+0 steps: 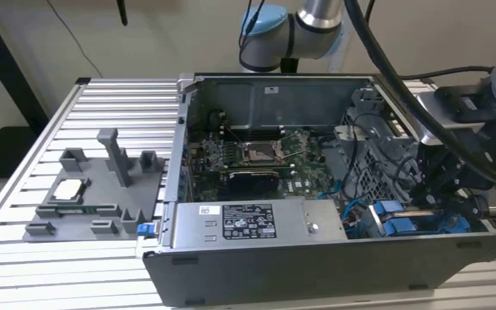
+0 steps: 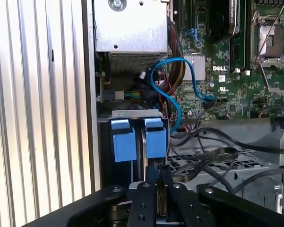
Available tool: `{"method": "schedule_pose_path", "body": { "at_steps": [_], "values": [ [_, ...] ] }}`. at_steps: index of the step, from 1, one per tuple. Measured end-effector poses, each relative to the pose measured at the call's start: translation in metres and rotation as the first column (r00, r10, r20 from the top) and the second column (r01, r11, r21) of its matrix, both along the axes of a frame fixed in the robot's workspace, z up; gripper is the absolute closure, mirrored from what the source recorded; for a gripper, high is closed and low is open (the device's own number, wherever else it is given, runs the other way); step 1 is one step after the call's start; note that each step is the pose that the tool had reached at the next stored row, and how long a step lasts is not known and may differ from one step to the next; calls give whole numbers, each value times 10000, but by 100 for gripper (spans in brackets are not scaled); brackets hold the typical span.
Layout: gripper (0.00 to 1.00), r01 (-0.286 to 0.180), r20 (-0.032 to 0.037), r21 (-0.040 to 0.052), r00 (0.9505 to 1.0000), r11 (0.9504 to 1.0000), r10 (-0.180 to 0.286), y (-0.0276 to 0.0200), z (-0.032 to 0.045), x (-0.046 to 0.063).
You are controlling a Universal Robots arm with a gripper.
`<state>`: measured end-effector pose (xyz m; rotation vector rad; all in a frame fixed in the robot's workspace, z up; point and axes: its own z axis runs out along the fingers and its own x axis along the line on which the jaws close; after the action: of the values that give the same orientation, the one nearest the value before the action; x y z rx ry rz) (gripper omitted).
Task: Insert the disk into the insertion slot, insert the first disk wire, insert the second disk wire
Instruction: 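Insert the second disk wire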
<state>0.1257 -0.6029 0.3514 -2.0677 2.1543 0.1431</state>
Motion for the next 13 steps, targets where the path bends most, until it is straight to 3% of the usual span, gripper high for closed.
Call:
{"method": "schedule_pose_path", "body": {
  "at_steps": [1,3,9,13],
  "values": [
    [84,-1,77,-2,10000,10000,1,1,-5,0],
    [84,-1,160,-3,9999,10000,1,6,-13,1],
    [84,-1,181,-3,9998,10000,1,26,-21,0],
    [84,0,292,-11,9996,10000,0,57,-48,0]
  ]
}}
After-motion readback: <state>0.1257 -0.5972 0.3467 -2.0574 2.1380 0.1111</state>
